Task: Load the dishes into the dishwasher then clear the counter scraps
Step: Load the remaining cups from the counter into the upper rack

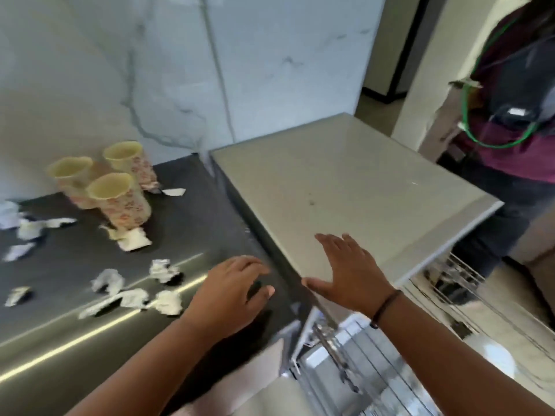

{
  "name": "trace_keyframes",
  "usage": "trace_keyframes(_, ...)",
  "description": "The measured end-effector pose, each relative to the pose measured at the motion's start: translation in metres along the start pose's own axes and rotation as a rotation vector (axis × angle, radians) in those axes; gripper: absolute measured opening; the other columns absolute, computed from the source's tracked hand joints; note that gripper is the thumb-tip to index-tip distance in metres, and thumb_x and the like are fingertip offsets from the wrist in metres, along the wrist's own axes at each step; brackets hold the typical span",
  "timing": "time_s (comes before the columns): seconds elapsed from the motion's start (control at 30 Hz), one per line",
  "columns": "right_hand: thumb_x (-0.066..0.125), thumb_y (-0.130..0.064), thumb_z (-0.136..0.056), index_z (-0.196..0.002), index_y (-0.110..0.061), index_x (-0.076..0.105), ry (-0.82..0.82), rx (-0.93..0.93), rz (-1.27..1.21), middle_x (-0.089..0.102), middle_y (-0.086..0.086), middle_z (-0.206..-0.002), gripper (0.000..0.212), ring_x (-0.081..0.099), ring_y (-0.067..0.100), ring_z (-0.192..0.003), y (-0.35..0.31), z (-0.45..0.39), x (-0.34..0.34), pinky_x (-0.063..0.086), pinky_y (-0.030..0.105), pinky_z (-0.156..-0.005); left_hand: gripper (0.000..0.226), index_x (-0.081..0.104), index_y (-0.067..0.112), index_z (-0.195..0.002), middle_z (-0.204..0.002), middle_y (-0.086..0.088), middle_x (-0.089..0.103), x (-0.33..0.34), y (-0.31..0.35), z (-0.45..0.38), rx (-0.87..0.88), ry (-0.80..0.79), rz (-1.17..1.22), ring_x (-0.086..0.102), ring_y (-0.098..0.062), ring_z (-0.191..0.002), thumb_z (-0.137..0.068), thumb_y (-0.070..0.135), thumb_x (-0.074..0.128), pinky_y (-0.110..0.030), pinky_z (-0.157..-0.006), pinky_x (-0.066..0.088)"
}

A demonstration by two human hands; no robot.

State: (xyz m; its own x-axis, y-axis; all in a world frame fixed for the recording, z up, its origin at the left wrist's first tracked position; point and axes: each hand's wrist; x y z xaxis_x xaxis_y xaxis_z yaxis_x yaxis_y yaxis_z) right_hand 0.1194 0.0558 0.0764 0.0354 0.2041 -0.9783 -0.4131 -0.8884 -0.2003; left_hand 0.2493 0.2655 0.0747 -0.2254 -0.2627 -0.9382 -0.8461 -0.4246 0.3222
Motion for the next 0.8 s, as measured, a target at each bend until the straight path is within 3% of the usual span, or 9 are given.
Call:
trace_keyframes(0.13, 0.052, -0.076, -0.074, -0.152, -0.026, 0.010, -0.112, -0.104, -0.017, 0.024, 0.000, -0.157, 0.102, 0.018, 0.027, -0.144, -0.082, -0.050, 0.022, 0.025, 0.039, -0.114, 0.043, 0.062, 0.026, -0.121, -0.129, 0.005, 0.058, -0.024, -0.087, 0.049, -0.155, 0.007, -0.032, 0.052, -0.016, -0.122, -0.088, 0.052, 0.053, -0.029, -0.102, 0.037)
trace_keyframes(0.3, 0.054, -0.074, -0.075, -0.152, -0.028, 0.014, -0.201, -0.208, -0.057, 0.026, 0.000, -0.156, 0.098, 0.016, 0.026, -0.146, -0.176, -0.109, 0.042, 0.019, 0.037, -0.116, 0.057, 0.056, 0.026, -0.130, -0.138, 0.003, 0.051, -0.046, -0.169, 0.096, -0.354, 0.087, -0.071, 0.043, -0.021, -0.132, -0.085, 0.058, 0.042, -0.036, -0.107, 0.033)
trace_keyframes(0.47, 0.056, -0.074, -0.074, -0.148, -0.031, 0.022, -0.255, -0.224, -0.121, 0.035, -0.001, -0.151, 0.091, 0.031, 0.022, -0.139, -0.234, -0.154, 0.056, 0.033, 0.043, -0.111, 0.081, 0.023, 0.036, -0.150, -0.161, 0.007, 0.007, -0.040, -0.212, 0.120, -0.504, 0.053, -0.085, 0.003, -0.020, -0.149, -0.081, 0.076, 0.012, -0.034, -0.117, -0.004)
trace_keyframes(0.6, 0.064, -0.068, -0.072, -0.147, -0.027, 0.022, -0.234, -0.158, -0.311, 0.036, 0.003, -0.151, 0.096, 0.041, 0.024, -0.133, -0.270, -0.197, 0.064, 0.038, 0.043, -0.108, 0.077, 0.019, 0.037, -0.150, -0.161, 0.007, -0.001, -0.032, -0.220, 0.119, -0.514, 0.058, -0.093, -0.001, -0.019, -0.148, -0.084, 0.076, 0.014, -0.036, -0.117, -0.010)
trace_keyframes(0.67, 0.071, -0.062, -0.071, -0.146, -0.024, 0.023, -0.212, -0.120, -0.469, 0.036, 0.000, -0.150, 0.097, 0.042, 0.020, -0.132, -0.283, -0.218, 0.066, 0.040, 0.038, -0.105, 0.077, 0.016, 0.036, -0.151, -0.162, 0.006, -0.002, -0.030, -0.220, 0.118, -0.506, 0.065, -0.102, -0.003, -0.019, -0.148, -0.085, 0.076, 0.013, -0.037, -0.116, -0.013)
trace_keyframes(0.73, 0.078, -0.050, -0.070, -0.138, -0.025, 0.031, -0.175, -0.094, -0.652, 0.045, -0.009, -0.134, 0.086, 0.046, 0.010, -0.120, -0.295, -0.236, 0.067, 0.042, 0.020, -0.090, 0.079, 0.015, 0.035, -0.151, -0.162, 0.005, -0.003, -0.029, -0.222, 0.118, -0.505, 0.067, -0.107, -0.005, -0.019, -0.148, -0.084, 0.077, 0.012, -0.039, -0.116, -0.014)
trace_keyframes(0.8, 0.084, -0.037, -0.068, -0.133, -0.026, 0.034, -0.144, -0.081, -0.799, 0.049, -0.015, -0.119, 0.083, 0.050, 0.007, -0.110, -0.304, -0.249, 0.069, 0.040, 0.014, -0.079, 0.080, 0.013, 0.035, -0.151, -0.162, 0.005, -0.005, -0.028, -0.223, 0.117, -0.499, 0.061, -0.118, -0.007, -0.019, -0.148, -0.084, 0.078, 0.010, -0.041, -0.116, -0.014)
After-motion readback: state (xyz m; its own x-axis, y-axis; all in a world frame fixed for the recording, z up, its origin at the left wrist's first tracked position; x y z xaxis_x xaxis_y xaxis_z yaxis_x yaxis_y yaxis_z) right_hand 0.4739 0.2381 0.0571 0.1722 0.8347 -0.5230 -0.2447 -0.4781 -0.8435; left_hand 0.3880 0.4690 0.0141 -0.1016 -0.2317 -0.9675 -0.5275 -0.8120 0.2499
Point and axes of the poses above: each hand's wrist, its own z-axis away from the middle knuckle, its own x-axis out of the palm, y = z × x
